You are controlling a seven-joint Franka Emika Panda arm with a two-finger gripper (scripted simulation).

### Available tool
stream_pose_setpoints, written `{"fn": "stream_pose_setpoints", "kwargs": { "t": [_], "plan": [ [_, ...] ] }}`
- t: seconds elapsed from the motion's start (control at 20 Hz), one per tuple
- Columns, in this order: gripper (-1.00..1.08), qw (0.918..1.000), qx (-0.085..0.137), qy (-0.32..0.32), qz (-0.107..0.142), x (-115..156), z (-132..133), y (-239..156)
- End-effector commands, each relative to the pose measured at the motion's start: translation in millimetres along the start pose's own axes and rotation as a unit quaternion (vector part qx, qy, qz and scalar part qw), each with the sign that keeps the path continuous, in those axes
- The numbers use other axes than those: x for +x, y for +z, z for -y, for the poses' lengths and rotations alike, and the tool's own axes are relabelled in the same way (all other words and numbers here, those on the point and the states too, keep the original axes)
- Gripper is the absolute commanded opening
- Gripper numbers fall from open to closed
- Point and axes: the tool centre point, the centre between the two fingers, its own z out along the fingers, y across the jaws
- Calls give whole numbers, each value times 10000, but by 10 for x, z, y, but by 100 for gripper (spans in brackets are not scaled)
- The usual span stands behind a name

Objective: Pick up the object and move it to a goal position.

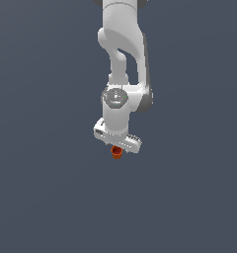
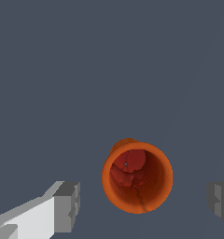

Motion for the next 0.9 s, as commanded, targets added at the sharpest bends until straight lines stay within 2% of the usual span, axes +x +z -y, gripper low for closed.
{"fn": "stream_pose_setpoints", "kwargs": {
  "t": [0.0, 0.5, 0.75, 0.8, 0.85],
  "plan": [
    [100, 10000, 0, 1, -1, 0, 0, 13],
    [100, 10000, 0, 20, -3, -10, -4, 436],
    [100, 10000, 0, 23, -3, 2, 0, 504],
    [-100, 10000, 0, 23, -3, 2, 0, 504],
    [-100, 10000, 0, 23, -3, 2, 0, 504]
  ]
}}
